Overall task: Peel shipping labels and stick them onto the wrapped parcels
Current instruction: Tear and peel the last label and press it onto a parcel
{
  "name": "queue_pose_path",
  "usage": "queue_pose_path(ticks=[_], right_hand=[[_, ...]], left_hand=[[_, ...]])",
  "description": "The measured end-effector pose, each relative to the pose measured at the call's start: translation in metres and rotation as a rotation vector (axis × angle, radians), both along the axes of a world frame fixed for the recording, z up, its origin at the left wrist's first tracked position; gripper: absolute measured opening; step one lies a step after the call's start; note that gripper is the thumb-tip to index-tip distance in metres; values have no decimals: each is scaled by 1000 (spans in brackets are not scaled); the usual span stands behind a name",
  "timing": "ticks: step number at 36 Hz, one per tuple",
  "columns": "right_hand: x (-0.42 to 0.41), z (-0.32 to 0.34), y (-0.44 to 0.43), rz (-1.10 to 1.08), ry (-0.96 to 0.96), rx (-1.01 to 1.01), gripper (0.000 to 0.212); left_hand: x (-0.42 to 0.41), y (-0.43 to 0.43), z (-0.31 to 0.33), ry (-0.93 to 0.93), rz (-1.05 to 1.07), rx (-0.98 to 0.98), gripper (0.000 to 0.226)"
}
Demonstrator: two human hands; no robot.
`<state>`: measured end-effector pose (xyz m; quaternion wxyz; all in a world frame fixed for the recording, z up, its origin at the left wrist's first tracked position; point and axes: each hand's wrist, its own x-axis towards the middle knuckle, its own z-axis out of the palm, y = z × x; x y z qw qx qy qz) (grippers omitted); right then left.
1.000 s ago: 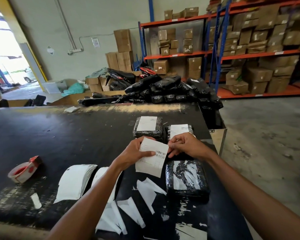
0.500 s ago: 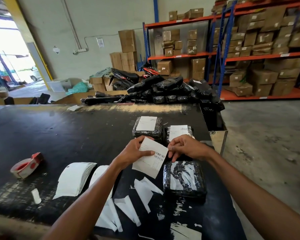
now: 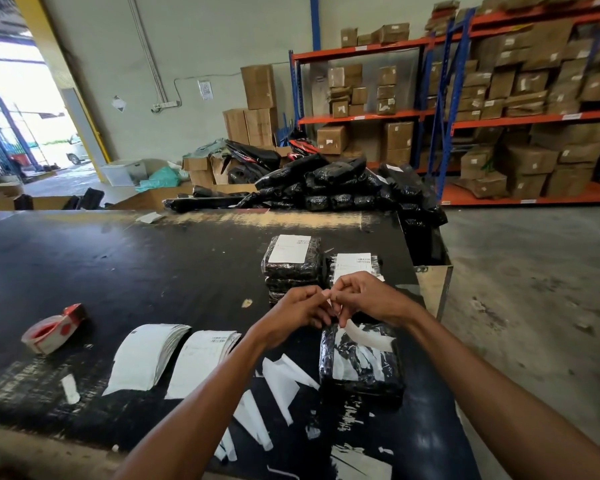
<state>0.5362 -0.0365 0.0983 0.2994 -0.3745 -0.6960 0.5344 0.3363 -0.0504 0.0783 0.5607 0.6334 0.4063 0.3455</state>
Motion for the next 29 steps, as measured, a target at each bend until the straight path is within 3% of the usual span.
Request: queue_pose_path(ticks=[5,9,15,20,23,25,27,29], right_hand=[[10,-3,1,-171,-15,36,9],[16,-7,0,-335,18,85,12],[27,-10,-7,-258,151,76,8],[42,-24,-6,-366,-53,212,22],[50,-34,-3,-368,-247,266,19],[51,-36,-8,-298,-365,276,34],[47,-36,-18,-232,-467,249,75],[41,-41,-24,-234,-580,264,99]], left_hand=[[2,-3,-3,-43,80,-32,21],[9,-6,-9,-20,140,-55,19],[23,-11,-10,-50,137,-91,21],[29,-10,-10,-73,156,-68,20],[34,-11,-10,-57,164,-10,21],[38,-10,-11,-57,180,29,20],[40,-9,-12,-46,204,77,20],[41,-8,-13,-22,222,139,21]])
